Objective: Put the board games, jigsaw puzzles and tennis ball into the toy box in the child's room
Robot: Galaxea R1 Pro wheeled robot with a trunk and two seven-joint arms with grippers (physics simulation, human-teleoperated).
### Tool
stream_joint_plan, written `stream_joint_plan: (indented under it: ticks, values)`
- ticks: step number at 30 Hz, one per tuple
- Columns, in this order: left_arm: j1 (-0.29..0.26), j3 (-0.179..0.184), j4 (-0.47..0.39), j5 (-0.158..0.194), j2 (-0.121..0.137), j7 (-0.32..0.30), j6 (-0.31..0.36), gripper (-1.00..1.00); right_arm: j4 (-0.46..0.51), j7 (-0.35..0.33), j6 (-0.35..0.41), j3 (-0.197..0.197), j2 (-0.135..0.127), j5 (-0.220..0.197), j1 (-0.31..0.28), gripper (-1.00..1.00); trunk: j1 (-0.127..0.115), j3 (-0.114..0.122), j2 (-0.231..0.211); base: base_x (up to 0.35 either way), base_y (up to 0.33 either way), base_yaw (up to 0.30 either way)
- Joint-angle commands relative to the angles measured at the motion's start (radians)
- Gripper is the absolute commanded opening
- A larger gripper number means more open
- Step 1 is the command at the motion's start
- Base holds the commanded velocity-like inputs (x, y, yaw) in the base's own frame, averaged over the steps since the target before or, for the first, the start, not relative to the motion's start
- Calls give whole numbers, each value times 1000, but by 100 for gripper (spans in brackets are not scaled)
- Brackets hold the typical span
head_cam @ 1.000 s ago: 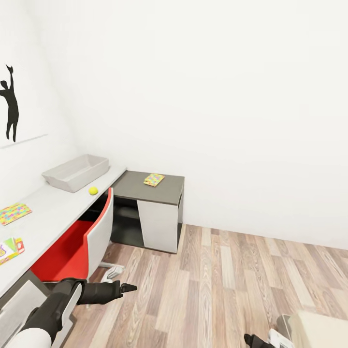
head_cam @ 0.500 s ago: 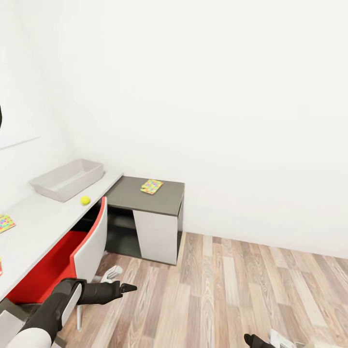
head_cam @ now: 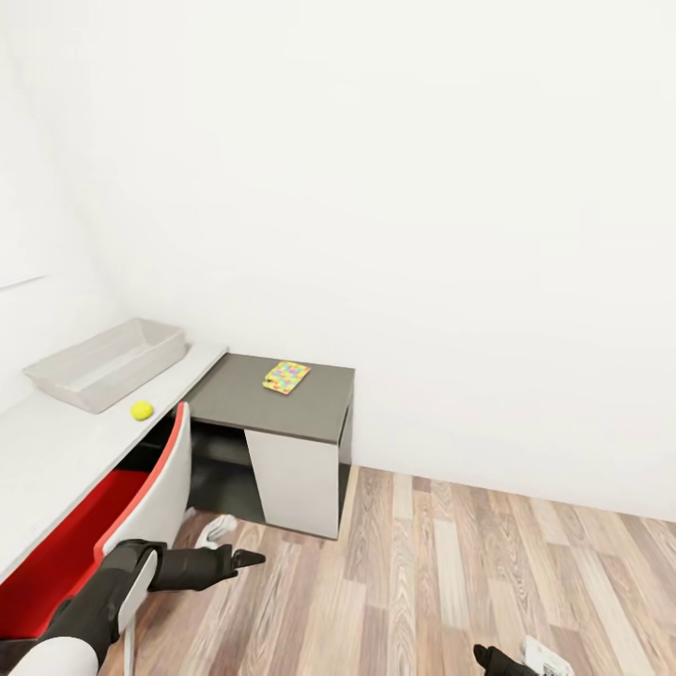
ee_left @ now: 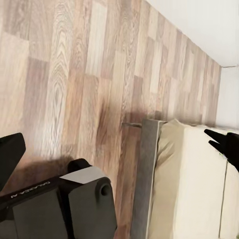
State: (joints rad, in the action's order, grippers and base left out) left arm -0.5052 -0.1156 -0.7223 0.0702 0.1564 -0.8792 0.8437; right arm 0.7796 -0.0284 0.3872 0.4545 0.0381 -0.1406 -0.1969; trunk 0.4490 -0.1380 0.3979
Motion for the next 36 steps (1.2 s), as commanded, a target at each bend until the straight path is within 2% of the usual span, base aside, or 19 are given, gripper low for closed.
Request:
stream_joint_plan:
  ticks: [1, 5, 8, 9, 10, 14, 18, 21, 23, 27, 33, 36]
  values:
    - [0, 0, -2, 7, 4, -7, 9, 100, 8, -10, 6, 4, 1, -4, -1, 100, 1, -2, 2, 225, -87, 0]
    - [0, 2, -22, 8, 35, -99, 9, 100, 73, -94, 11, 1, 2, -4, -3, 100, 1, -2, 2, 171, -88, 0]
    - [2, 2, -39, 7, 62, -196, 9, 100, 144, -182, 19, 0, 3, -4, 5, 100, 1, -2, 2, 95, -68, 0]
    - [2, 2, -44, 7, 72, -233, 9, 100, 172, -215, 23, 0, 3, -4, 14, 100, 1, -2, 2, 60, -44, 0]
    - [3, 2, -52, 7, 92, -310, 9, 100, 234, -283, 36, 0, 4, -4, 40, 100, 1, -2, 2, 38, -28, 0]
    - [4, 2, -60, 4, 131, -460, 7, 100, 364, -406, 79, 0, 6, -4, 103, 100, 1, -2, 2, 23, -17, 0]
    - [5, 0, -64, 1, 165, -587, 7, 100, 487, -496, 140, 1, 11, -4, 144, 100, 1, -2, 2, 9, -7, 0]
    - [5, -4, -66, 1, 186, -660, 6, 100, 561, -541, 187, 1, 13, -5, 158, 100, 1, -2, 2, 4, -3, 0]
    - [5, -11, -68, 3, 200, -690, 6, 100, 597, -562, 214, 1, 15, -5, 163, 100, 1, -2, 2, 2, -2, 0]
    - [5, -42, -69, 4, 222, -692, 5, 100, 642, -587, 257, 1, 18, -5, 166, 100, 1, -2, 2, 3, -1, 0]
    - [5, -101, -70, 5, 235, -692, 6, 100, 692, -603, 299, 2, 15, -7, 162, 100, 1, -2, 2, 111, 0, 0]
    - [5, -134, -71, 4, 244, -692, 7, 100, 711, -607, 312, 2, 16, -14, 141, 100, 1, -2, 2, 253, -27, 0]
